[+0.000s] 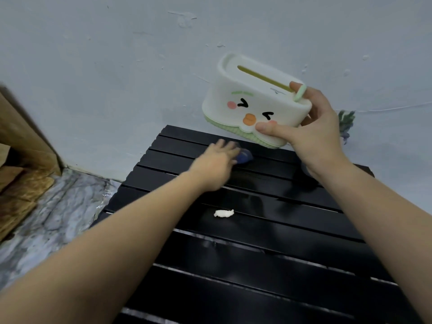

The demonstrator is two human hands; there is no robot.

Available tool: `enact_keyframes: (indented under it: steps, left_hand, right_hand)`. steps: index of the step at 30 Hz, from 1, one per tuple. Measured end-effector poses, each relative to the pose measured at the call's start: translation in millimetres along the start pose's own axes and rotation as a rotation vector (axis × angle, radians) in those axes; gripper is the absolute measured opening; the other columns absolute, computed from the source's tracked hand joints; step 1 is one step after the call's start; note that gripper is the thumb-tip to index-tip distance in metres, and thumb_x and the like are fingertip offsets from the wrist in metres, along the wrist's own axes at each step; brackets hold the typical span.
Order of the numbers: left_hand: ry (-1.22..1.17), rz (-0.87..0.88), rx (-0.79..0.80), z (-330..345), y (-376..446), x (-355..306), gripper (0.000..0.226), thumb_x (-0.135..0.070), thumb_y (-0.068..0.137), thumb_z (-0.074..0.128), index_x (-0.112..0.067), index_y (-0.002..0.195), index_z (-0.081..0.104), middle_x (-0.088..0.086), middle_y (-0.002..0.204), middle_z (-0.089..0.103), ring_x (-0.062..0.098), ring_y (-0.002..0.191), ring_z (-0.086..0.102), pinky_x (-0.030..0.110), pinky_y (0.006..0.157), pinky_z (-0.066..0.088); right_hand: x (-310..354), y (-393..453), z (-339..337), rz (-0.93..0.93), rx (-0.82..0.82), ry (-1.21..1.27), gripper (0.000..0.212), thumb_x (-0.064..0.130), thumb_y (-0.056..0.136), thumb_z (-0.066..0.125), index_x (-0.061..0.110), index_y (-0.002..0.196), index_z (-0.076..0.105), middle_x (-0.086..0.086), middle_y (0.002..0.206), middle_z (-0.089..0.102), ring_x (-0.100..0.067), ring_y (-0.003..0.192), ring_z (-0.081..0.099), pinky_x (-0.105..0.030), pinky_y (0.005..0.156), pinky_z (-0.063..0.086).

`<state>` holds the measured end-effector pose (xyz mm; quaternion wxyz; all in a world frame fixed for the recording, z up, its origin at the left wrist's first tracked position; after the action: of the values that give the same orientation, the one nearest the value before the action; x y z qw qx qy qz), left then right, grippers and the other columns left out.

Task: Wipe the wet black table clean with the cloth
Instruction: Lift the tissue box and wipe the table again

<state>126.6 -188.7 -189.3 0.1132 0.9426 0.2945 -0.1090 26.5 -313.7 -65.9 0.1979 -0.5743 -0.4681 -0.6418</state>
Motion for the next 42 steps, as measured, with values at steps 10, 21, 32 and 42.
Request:
enact_keyframes:
  steps: [10, 21, 32, 42]
  left_hand:
    - [0.206, -0.531, -0.242, -24.1, -55.6, 111.2, 0.029, -0.015, 0.095, 0.04, -0.008, 0.121, 0.052, 0.016, 0.134, 0.048, 0.036, 0.111, 0.044, 0.044, 0.092, 0.032]
    - [-0.203, 0.098, 0.06, 24.1, -30.2, -111.4, 0.039, -0.015, 0.098, 0.043, -0.011, 0.137, 0.049, 0.011, 0.148, 0.043, 0.032, 0.135, 0.036, 0.044, 0.113, 0.019]
    - [-0.828, -0.134, 0.08, -84.2, -129.9, 4.5, 0.033, -0.02, 0.101, 0.049, -0.035, 0.129, 0.059, 0.004, 0.103, 0.072, 0.008, 0.082, 0.054, 0.009, 0.073, 0.042]
    - [0.01, -0.464, -0.174, -27.8, -134.4, 51.4, 0.041, -0.015, 0.101, 0.038, -0.01, 0.141, 0.044, 0.011, 0.155, 0.035, 0.037, 0.139, 0.033, 0.047, 0.115, 0.021]
  right_hand:
    - [-37.2, -6.7, 15.2, 0.098, 0.025, -0.054, 0.082, 0.017, 0.051, 0.098, 0.029, 0.122, 0.06, 0.011, 0.115, 0.066, -0.005, 0.108, 0.064, -0.026, 0.087, 0.057]
    - [-48.8, 11.0, 24.2, 0.134, 0.083, -0.125, 0.089, 0.019, 0.045, 0.099, 0.028, 0.125, 0.061, 0.008, 0.116, 0.066, -0.006, 0.106, 0.065, -0.031, 0.09, 0.057]
    - [-84.7, -2.7, 34.2, 0.161, 0.147, -0.225, 0.092, 0.04, 0.036, 0.098, 0.038, 0.119, 0.059, 0.008, 0.122, 0.064, -0.014, 0.113, 0.063, -0.038, 0.096, 0.054]
    - [-49.4, -77.8, 25.6, 0.331, 0.201, -0.486, 0.098, 0.041, 0.074, 0.084, 0.019, 0.15, 0.026, 0.011, 0.142, 0.041, -0.005, 0.127, 0.042, 0.0, 0.097, 0.031]
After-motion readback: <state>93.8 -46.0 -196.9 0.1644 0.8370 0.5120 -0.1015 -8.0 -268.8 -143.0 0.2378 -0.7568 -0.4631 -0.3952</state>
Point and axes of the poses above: each hand's wrist, its own y-axis towards the middle knuckle, its own z-axis out of the palm, x = y × z, the point moved 7 cm from there along y, towards the middle knuckle
